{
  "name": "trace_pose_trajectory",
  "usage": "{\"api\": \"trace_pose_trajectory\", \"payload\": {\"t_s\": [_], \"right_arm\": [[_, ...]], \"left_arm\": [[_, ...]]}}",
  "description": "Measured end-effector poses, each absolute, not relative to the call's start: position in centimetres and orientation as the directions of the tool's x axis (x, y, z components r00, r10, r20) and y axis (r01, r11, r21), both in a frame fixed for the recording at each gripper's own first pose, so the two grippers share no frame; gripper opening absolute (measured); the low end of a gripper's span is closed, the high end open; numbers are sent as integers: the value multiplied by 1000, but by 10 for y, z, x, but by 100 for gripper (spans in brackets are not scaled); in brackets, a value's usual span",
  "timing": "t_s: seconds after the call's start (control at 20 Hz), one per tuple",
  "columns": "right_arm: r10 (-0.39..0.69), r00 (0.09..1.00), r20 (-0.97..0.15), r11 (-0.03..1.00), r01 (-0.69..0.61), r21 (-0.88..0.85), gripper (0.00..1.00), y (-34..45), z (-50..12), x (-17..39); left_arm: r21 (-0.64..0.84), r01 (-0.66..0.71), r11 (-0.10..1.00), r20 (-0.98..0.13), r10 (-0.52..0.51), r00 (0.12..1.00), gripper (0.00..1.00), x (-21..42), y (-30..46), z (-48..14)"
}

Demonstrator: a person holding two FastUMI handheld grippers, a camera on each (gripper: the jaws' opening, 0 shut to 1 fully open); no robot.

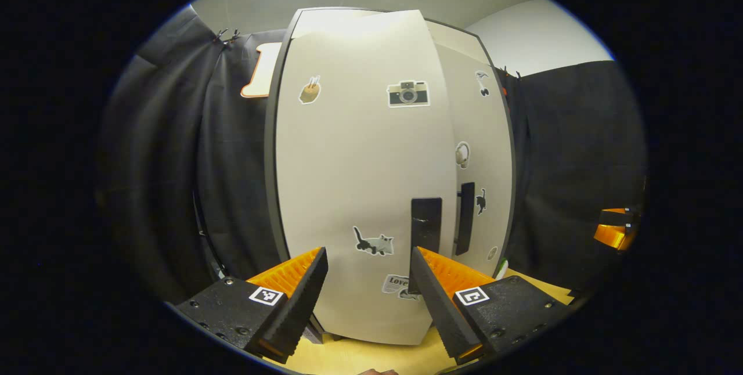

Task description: Grasp the bottle in the cabinet with the left hand and place it on the coaster, then close the right door with the right hand and the left door with the left hand.

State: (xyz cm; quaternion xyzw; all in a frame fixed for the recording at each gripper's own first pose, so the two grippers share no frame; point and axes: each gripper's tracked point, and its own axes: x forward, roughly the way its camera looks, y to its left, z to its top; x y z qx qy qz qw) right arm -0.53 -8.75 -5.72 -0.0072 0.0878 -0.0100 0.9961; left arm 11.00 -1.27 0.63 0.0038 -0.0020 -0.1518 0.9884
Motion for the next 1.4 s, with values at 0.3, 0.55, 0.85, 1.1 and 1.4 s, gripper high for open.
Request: {"api": "trace_pose_trajectory", "payload": {"t_s": [0.3, 0.55, 0.85, 1.1, 1.4], "right_arm": [[4, 986, -169, 1000, -4, -1, 95, -83, -54, -9], [54, 989, -137, 998, -48, 52, 95, -59, -48, -5], [151, 985, -81, 987, -145, 72, 95, -6, -35, -8], [192, 979, -66, 974, -182, 132, 95, 39, -22, -12], [84, 996, -37, 989, -79, 124, 92, 54, 2, -3]], "left_arm": [[-15, 253, 967, 7, -253, 968, 91, 96, -14, -1], [4, 203, 979, -25, -203, 979, 91, 69, -4, -15], [2, 77, 997, -27, -77, 997, 91, 22, 22, -31], [-23, 56, 998, -23, -57, 998, 91, 1, 41, -32], [-69, 50, 996, -19, -52, 998, 91, 16, 67, -27]]}}
